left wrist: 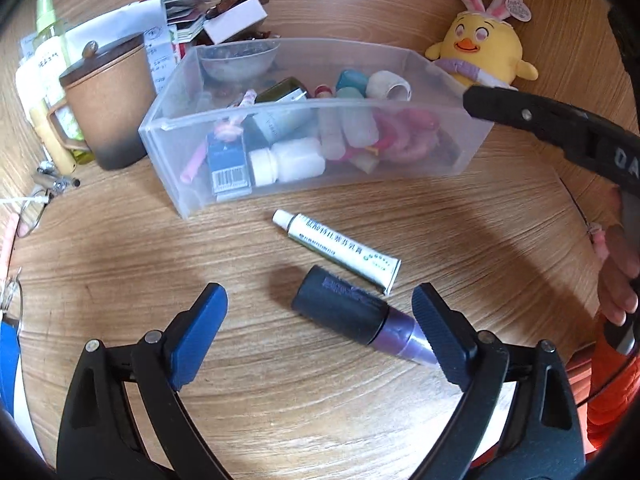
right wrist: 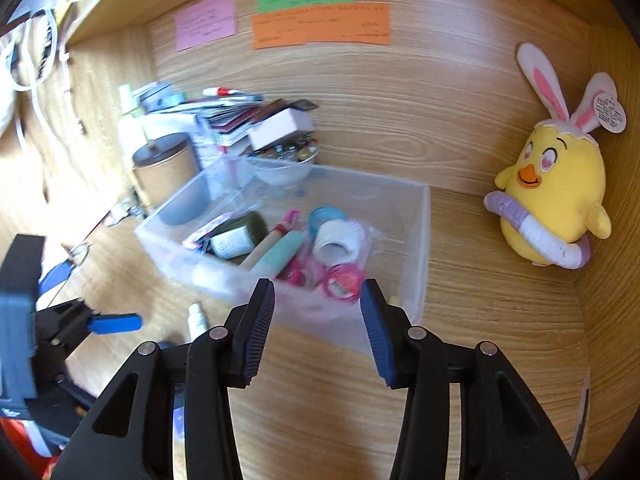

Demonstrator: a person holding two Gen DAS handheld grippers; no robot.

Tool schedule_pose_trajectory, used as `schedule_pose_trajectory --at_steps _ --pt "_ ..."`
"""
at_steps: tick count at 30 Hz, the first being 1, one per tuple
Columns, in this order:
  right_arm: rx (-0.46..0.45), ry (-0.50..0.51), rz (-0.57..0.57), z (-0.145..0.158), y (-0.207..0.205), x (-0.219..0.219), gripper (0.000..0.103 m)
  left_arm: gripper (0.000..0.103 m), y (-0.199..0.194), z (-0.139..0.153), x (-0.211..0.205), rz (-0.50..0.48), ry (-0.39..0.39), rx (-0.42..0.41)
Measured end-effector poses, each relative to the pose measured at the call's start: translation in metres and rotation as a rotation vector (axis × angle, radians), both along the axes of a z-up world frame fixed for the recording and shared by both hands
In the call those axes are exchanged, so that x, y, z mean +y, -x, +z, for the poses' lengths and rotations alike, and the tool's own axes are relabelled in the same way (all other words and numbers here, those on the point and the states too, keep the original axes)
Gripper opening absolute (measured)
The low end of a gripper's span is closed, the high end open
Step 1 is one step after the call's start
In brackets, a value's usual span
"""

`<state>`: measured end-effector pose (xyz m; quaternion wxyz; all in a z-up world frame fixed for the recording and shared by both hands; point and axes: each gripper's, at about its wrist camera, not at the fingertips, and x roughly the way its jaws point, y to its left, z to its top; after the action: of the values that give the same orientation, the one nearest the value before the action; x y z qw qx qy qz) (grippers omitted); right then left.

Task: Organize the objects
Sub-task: 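Grasp the purple mascara with the left gripper while the right grasps the white ointment tube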

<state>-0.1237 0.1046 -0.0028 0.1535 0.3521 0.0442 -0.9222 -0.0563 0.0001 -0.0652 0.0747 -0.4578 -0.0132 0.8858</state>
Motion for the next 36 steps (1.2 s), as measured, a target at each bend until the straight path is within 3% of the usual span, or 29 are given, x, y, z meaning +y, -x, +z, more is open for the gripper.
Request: schedule_pose_trajectory --at_steps 5,12,15,18,22,26,31,33,36 --pt "-0.062 -0.017 0.064 -0.025 -0.008 -0.018 0.042 0.091 -0.011 -0.001 -0.013 0.029 -0.039 -0.009" --pt "-0.189 -0.010 0.148 -0.061 0.002 -0.048 0.042 0.074 -0.023 0.002 -0.020 0.042 -0.085 -0.005" --pt "-0.226 0.003 0.180 -0.069 0.007 -0.057 0.042 0.062 -0.026 0.002 -0.023 0.048 -0.142 -0.012" --pt "-0.237 -0.007 0.201 -0.073 0.009 -0.065 0.041 0.058 -0.026 0.000 -0.024 0.054 -0.188 -0.017" --pt "-0.220 -0.048 0.214 -0.073 0.010 -0.071 0.030 0.054 -0.024 -0.001 -0.022 0.053 -0.180 -0.025" --pt "-0.197 -0.096 0.243 -0.073 0.005 -0.075 0.018 0.043 -0.022 -0.002 -0.017 0.052 -0.111 -0.012" --pt "-0.179 -0.119 0.234 -0.073 -0.005 -0.068 0.017 0.035 -0.017 -0.003 -0.013 0.053 -0.069 0.004" --pt "-0.171 -0.112 0.222 -0.070 -0.010 -0.062 0.017 0.026 -0.016 -0.003 -0.014 0.054 -0.057 0.009" --pt "-0.155 -0.083 0.197 -0.063 -0.020 -0.048 0.017 0.025 -0.014 -0.004 -0.013 0.055 -0.051 0.015"
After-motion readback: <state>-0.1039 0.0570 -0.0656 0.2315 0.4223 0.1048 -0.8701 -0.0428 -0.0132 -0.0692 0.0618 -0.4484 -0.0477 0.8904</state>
